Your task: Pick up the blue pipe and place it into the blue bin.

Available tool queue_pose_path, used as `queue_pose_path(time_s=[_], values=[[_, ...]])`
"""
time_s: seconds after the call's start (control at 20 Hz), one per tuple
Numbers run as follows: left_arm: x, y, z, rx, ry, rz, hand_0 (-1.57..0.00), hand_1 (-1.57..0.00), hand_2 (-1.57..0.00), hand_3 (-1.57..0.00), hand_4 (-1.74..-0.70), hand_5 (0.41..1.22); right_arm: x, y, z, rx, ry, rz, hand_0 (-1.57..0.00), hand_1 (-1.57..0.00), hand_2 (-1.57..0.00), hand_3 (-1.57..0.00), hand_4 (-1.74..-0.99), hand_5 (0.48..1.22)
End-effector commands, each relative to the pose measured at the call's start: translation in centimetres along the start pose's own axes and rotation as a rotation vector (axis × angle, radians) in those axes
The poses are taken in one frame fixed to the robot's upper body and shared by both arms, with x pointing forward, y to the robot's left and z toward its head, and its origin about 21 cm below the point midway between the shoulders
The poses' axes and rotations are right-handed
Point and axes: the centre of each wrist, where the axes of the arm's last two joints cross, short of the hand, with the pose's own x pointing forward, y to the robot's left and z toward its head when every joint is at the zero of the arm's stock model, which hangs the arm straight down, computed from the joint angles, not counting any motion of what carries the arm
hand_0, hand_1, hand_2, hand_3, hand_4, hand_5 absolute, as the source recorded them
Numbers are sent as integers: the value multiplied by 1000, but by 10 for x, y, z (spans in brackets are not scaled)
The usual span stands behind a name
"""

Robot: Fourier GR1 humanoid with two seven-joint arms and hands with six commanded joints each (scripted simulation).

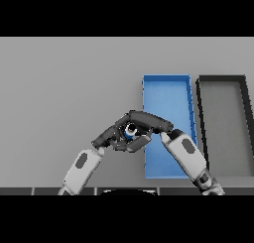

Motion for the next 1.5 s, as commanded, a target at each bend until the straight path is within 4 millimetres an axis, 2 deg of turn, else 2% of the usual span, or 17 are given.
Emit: queue_pose_path(time_s=[0.0, 0.1, 0.15, 0.25, 0.4, 0.6, 0.65, 0.7, 0.8, 0.9, 1.05, 1.2, 1.3, 1.45], values=[[-1, -3, 2, -4, -3, 6, -1571, -1571, -1553, -1271, -1682, 1221, -3, 2, 0, 3, -19, -23, -1186, -1195, -1196, -1031, -1513, 671], [0, 1, 2, -3, 0, -4, -1571, -1571, -1560, -1331, -1703, 1221, -6, 6, -1, -8, -41, -45, -1324, -1330, -1331, -1225, -1481, 869], [-1, -1, 1, -9, -13, -3, -1571, -1571, -1562, -1322, -1711, 1221, -5, 8, -1, 2, -48, -42, -1374, -1378, -1379, -1295, -1475, 940], [0, 0, 0, -11, -31, -8, -1571, -1571, -1539, -1412, -1722, 1221, -3, 11, 1, -7, -73, -5, -1445, -1448, -1448, -1394, -1477, 1041], [-1, 1, -3, -11, -44, -14, -1571, -1571, -1555, -1432, -1731, 1221, -3, 15, 0, -17, -78, -40, -1506, -1508, -1508, -1480, -1488, 1129], [0, 1, -1, 1, -48, -9, -1571, -1571, -1564, -1434, -1732, 1221, -4, 18, -1, -34, -82, -107, -1545, -1545, -1545, -1534, -1494, 1183], [-1, 2, -2, 3, -66, -23, -1571, -1571, -1566, -1264, -1734, 1221, -3, 17, -1, -34, -81, -113, -1550, -1550, -1550, -1541, -1495, 1191], [0, 2, 0, 3, -61, -38, -1446, -1368, -1336, -1051, -1629, 1221, -4, 18, 0, -48, -95, -107, -1554, -1554, -1555, -1547, -1496, 1197], [1, 3, 3, -24, -40, -78, -940, -875, -855, -672, -1406, 1221, -2, 17, 1, -55, -86, -103, -1560, -1560, -1560, -1556, -1497, 1206], [-2, 7, 9, -55, -30, -87, -601, -560, -547, -430, -1250, 1221, -2, 19, 1, -60, -87, -106, -1564, -1564, -1564, -1561, -1498, 1211], [0, 8, 2, -73, 31, -90, -307, -286, -279, -220, -1092, 984, 1, 15, -2, -70, -63, -100, -1567, -1568, -1568, -1566, -1498, 1216], [-2, 13, 0, -58, 122, -89, -157, -146, -143, -112, -1011, 785, 1, 18, -3, -81, -120, -90, -1569, -1569, -1569, -1568, -1499, 1218], [-6, 9, 3, -59, 106, -91, -100, -93, -91, -71, -977, 682, -1, 18, -2, -85, -113, -79, -1570, -1570, -1570, -1569, -1499, 1219], [-5, 11, 3, -29, 151, -54, -51, -47, -46, -36, -973, 578, 2, 15, -3, -95, -138, -90, -1570, -1570, -1570, -1570, -1499, 1220]])
